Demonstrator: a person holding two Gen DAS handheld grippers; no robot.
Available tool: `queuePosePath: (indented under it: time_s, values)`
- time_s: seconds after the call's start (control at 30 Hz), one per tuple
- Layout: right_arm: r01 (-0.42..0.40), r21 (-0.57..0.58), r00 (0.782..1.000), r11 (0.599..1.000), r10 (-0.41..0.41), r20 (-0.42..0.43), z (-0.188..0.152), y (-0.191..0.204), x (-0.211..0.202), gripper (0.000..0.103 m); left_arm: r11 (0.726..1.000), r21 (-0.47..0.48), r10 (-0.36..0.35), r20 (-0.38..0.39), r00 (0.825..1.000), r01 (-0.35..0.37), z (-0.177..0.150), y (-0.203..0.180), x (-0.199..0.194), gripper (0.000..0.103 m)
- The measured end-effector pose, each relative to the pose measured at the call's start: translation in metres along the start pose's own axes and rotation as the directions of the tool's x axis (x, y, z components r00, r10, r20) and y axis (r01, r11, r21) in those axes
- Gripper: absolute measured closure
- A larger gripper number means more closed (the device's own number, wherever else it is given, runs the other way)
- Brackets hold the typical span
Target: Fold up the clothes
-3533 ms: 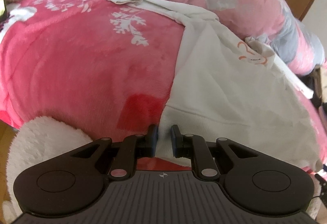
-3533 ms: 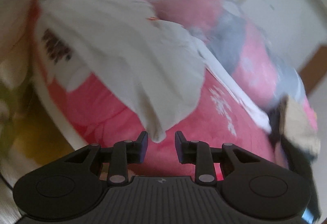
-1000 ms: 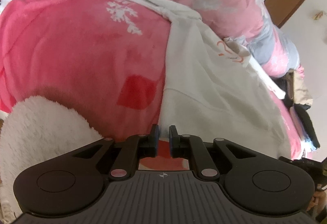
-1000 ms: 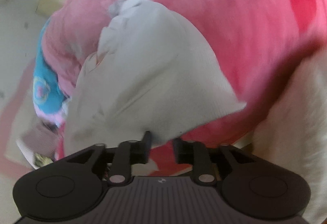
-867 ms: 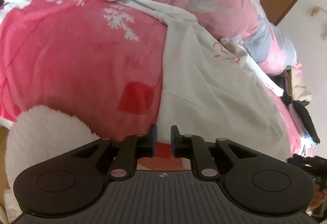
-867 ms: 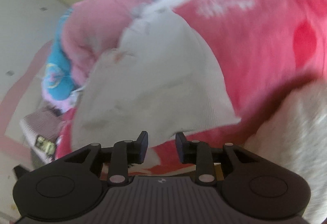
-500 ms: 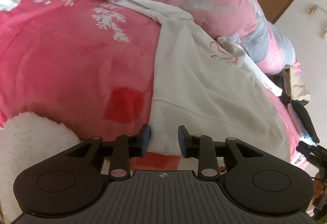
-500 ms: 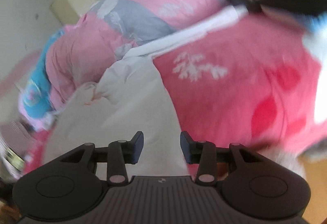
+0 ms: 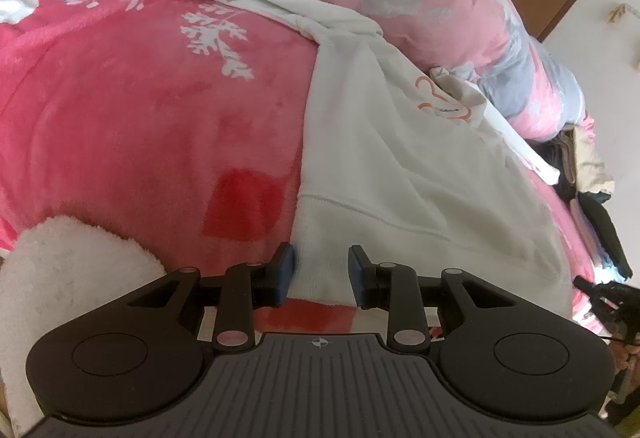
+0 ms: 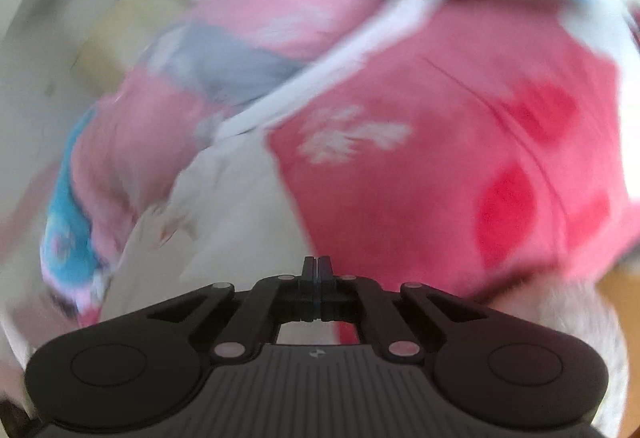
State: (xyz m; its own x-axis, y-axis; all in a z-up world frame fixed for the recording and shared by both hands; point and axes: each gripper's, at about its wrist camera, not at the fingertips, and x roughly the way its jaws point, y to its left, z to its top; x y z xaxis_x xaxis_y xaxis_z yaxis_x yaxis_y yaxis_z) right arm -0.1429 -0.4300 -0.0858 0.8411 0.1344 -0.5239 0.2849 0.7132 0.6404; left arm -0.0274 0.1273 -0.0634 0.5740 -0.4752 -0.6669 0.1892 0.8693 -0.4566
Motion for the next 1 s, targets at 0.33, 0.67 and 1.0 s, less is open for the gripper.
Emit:
queuePosePath:
  time_s: [0.33,0.67,1.0]
  values:
    - [0.035,-0.217,0.999,0.976,-0.039,-0.015,-0.007,0.032,0.001,0.061,0.999,0.027,0.029,-0.001,1.000,-0.029,0.000,-0.006,0.000,0.073]
    - [0.005,0.032,0.999,0.999,-0.003,-0.051,-0.001,-0.004,0.015,0.092,0.999,0.036,0.010,0.010,1.000,-0.011,0.004,-0.005,0.004,0.067]
    - [-0.106,0.311,0.985,0.945,0.142,-0.096,-0.001,-0.041,0.014,0.072,0.996,-0.046,-0.075,0.019,0.997,0.076,0.010,0.011,0.016,0.069]
